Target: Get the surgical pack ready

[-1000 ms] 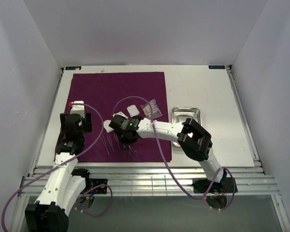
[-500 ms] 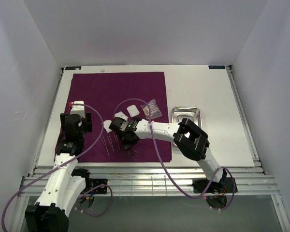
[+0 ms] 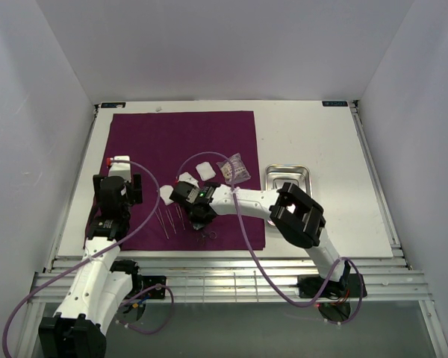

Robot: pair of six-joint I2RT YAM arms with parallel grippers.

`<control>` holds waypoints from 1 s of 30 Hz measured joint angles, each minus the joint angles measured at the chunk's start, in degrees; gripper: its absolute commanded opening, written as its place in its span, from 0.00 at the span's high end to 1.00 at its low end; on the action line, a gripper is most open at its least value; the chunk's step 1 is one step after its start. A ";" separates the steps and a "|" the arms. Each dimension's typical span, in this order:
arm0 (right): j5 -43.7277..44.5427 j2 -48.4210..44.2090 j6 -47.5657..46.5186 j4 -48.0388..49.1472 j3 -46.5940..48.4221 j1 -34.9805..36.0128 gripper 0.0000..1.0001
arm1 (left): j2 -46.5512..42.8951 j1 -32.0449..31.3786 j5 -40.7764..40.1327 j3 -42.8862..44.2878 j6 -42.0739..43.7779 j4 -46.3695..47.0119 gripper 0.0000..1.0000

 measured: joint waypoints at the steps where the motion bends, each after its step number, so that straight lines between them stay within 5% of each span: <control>1: 0.00 -0.48 -0.07 0.61 -0.79 0.00 0.92 | 0.00 0.00 0.00 0.00 0.00 0.00 0.08; 28: -1.95 -6.49 -0.87 6.25 -10.36 -1.88 0.92 | 0.00 0.00 0.31 0.00 0.04 0.00 0.08; 30: -1.90 -6.49 -0.92 6.16 -10.34 -1.88 0.87 | 0.00 0.00 0.42 0.00 0.07 0.00 0.08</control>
